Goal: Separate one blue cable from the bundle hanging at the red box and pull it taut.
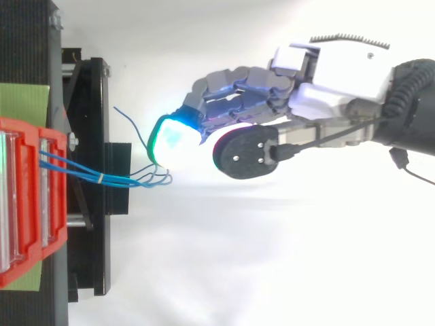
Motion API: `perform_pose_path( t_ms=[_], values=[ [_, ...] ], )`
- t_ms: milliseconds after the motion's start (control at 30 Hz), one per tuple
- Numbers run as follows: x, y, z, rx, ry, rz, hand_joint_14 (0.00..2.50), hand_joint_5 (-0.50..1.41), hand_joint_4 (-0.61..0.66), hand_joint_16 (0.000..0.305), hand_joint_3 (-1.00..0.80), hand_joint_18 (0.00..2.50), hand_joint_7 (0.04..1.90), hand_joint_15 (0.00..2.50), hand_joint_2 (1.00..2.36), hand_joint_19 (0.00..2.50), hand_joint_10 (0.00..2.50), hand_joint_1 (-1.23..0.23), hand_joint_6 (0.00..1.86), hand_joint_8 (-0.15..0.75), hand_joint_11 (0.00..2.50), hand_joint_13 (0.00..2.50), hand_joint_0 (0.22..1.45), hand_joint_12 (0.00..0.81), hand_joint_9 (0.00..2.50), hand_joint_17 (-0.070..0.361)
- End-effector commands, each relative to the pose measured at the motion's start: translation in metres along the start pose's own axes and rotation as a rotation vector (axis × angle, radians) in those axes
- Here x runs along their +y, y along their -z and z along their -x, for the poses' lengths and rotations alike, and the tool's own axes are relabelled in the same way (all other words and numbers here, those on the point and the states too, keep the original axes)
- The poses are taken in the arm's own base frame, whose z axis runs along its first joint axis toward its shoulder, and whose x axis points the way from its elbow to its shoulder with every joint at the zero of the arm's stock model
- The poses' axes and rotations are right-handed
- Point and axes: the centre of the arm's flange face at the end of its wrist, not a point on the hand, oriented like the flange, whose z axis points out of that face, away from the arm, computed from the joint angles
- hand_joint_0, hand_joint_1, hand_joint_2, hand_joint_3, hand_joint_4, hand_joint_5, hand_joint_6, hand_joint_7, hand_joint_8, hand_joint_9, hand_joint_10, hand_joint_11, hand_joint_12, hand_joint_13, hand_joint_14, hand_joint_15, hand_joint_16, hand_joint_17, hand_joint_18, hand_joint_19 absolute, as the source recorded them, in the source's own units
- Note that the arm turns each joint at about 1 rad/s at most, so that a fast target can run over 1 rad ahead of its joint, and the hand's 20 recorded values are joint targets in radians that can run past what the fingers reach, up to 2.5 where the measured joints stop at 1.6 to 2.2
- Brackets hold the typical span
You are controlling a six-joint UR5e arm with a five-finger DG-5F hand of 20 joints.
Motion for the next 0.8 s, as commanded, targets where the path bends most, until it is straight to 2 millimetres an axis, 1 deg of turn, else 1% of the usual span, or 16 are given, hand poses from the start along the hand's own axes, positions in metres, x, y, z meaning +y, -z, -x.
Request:
perform_pose_path(
  t_ms=[0, 33, 67, 133, 267, 300, 333, 400, 533, 767],
  values=[
    [-0.008, -0.007, -0.002, 0.007, 0.003, -0.009, 0.01, -0.22, 0.28, 0.049, -0.5, 0.52, 0.88, 0.33, 1.0, 0.55, 0.01, -0.52, 0.5, 0.298, 0.41, 0.53, 0.56, 0.363, 0.55, 0.11],
    [-0.014, -0.008, -0.005, 0.013, 0.003, -0.013, 0.01, -0.22, 0.28, 0.049, -0.5, 0.52, 0.88, 0.33, 1.0, 0.55, 0.01, -0.52, 0.5, 0.299, 0.41, 0.53, 0.56, 0.363, 0.55, 0.11],
    [-0.013, -0.013, -0.009, 0.016, -0.003, -0.001, 0.01, -0.22, 0.28, 0.049, -0.5, 0.52, 0.89, 0.33, 1.0, 0.55, 0.01, -0.52, 0.5, 0.299, 0.41, 0.53, 0.56, 0.362, 0.55, 0.11],
    [-0.017, -0.015, -0.01, 0.016, 0.001, -0.001, 0.01, -0.22, 0.28, 0.049, -0.5, 0.52, 0.88, 0.33, 1.0, 0.55, 0.01, -0.52, 0.5, 0.298, 0.42, 0.54, 0.56, 0.362, 0.55, 0.11],
    [-0.023, -0.025, -0.012, 0.027, -0.004, 0.0, 0.01, -0.22, 0.28, 0.049, -0.5, 0.52, 0.88, 0.33, 1.0, 0.55, 0.01, -0.52, 0.5, 0.298, 0.42, 0.54, 0.56, 0.363, 0.55, 0.11],
    [-0.031, -0.028, -0.012, 0.031, -0.004, -0.009, 0.01, -0.22, 0.28, 0.049, -0.5, 0.52, 0.88, 0.34, 1.0, 0.55, 0.01, -0.52, 0.5, 0.3, 0.42, 0.54, 0.56, 0.363, 0.55, 0.11],
    [-0.032, -0.031, -0.012, 0.034, -0.009, -0.005, 0.01, -0.22, 0.28, 0.049, -0.5, 0.52, 0.88, 0.34, 1.0, 0.55, 0.01, -0.52, 0.5, 0.3, 0.42, 0.54, 0.56, 0.364, 0.55, 0.11],
    [-0.041, -0.035, -0.012, 0.043, -0.018, -0.012, 0.01, -0.22, 0.28, 0.049, -0.5, 0.53, 0.89, 0.34, 1.0, 0.56, 0.01, -0.52, 0.5, 0.3, 0.42, 0.55, 0.56, 0.365, 0.55, 0.11],
    [-0.036, -0.048, -0.017, 0.062, -0.045, 0.007, 0.01, -0.22, 0.28, 0.049, -0.5, 0.53, 0.89, 0.35, 1.0, 0.57, 0.01, -0.52, 0.5, 0.299, 0.42, 0.55, 0.55, 0.364, 0.56, 0.11],
    [-0.034, -0.049, -0.021, 0.078, -0.045, 0.013, 0.01, -0.22, 0.28, 0.049, -0.5, 0.54, 0.89, 0.36, 1.0, 0.58, 0.01, -0.53, 0.5, 0.301, 0.45, 0.56, 0.55, 0.364, 0.57, 0.111]
  ],
)
